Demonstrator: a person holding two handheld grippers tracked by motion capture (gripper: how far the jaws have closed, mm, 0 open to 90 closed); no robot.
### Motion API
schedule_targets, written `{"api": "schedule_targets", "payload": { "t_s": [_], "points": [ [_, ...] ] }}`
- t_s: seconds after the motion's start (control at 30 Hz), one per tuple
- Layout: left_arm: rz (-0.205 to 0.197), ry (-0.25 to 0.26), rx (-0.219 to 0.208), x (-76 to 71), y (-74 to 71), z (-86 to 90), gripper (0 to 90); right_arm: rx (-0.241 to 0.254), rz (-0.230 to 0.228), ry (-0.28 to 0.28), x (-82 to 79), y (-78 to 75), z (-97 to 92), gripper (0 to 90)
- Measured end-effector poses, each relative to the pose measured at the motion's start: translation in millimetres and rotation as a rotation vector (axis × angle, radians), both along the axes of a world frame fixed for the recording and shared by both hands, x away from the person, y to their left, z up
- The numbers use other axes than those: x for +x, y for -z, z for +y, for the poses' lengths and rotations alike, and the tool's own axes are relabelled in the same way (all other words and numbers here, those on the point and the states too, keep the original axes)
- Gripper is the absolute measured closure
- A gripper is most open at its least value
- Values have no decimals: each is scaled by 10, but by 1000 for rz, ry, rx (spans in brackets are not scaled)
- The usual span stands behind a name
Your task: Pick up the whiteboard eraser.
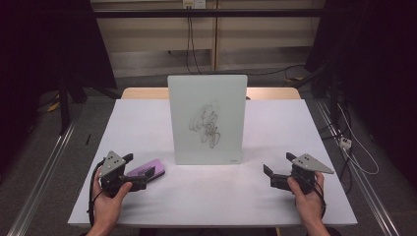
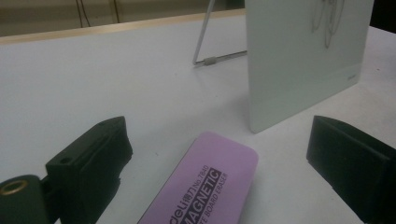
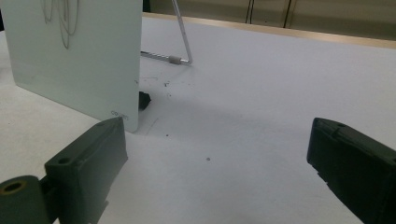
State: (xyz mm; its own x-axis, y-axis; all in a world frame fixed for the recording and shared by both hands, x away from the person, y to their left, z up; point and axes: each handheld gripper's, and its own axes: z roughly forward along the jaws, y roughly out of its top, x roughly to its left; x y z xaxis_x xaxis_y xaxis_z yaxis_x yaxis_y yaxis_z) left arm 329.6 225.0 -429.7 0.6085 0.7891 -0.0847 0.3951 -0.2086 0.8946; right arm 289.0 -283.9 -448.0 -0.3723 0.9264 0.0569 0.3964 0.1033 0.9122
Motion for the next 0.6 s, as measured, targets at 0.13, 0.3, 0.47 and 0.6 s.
{"api": "schedule_targets", "payload": {
  "t_s": [0.13, 0.3, 0.47, 0.6],
  "points": [
    [-3, 21, 33, 8, -18, -14, 61, 9, 0, -8, -3, 0, 2, 51],
    [16, 33, 35, 42, -27, -15, 65, 5, 5, -12, 2, 8, -2, 51],
    [-5, 72, 49, 95, -75, -8, 71, 10, 10, -19, 1, 13, -3, 51],
    [-18, 99, 71, 106, -77, 4, 72, 11, 15, -18, 3, 16, 4, 52]
  ]
}}
